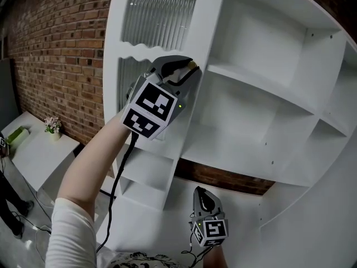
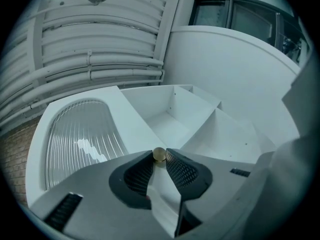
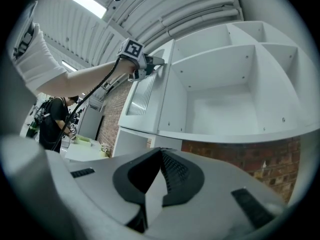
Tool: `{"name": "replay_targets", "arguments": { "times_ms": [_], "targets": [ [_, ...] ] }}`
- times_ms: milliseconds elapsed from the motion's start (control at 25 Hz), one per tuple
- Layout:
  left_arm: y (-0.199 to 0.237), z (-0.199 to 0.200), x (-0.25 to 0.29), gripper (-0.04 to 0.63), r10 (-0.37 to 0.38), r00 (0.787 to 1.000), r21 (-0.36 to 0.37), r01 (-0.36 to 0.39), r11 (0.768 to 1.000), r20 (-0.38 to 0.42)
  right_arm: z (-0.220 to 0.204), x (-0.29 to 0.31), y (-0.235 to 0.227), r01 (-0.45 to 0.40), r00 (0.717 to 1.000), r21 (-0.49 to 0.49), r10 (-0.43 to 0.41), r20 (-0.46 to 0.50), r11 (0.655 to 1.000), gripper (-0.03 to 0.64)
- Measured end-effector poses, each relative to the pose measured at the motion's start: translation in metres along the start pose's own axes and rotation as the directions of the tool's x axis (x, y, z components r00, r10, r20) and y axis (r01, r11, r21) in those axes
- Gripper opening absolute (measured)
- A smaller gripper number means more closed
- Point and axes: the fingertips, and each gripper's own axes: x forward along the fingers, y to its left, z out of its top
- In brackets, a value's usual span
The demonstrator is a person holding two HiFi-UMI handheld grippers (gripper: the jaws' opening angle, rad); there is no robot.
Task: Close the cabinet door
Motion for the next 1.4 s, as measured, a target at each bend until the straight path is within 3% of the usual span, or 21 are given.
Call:
{"name": "replay_targets", "arguments": {
  "times_ms": [320, 760, 1040, 1400],
  "targets": [
    [0.002, -0.003, 0.003, 0.097, 0.004, 1.0, 0.019, -0.004, 1.0, -0.002, -0.002, -0.007, -0.007, 0.03, 0.999, 0.025, -0.029, -0.012, 0.999, 0.008],
    [-0.001, -0.008, -0.021, 0.097, 0.063, 0.994, -0.076, -0.056, 0.996, 0.095, -0.006, -0.018, 0.009, 0.056, 0.998, 0.035, -0.055, -0.026, 0.998, 0.008],
    [-0.021, -0.034, -0.069, 0.086, 0.003, 0.995, -0.167, 0.014, 0.986, 0.098, -0.003, -0.019, 0.032, 0.04, 0.999, 0.062, -0.04, 0.0, 0.997, 0.008],
    [-0.071, -0.109, -0.165, 0.009, -0.084, 0.996, -0.328, 0.09, 0.94, 0.033, 0.004, -0.007, 0.073, 0.03, 0.999, 0.052, -0.031, 0.021, 0.998, 0.008]
  ]
}}
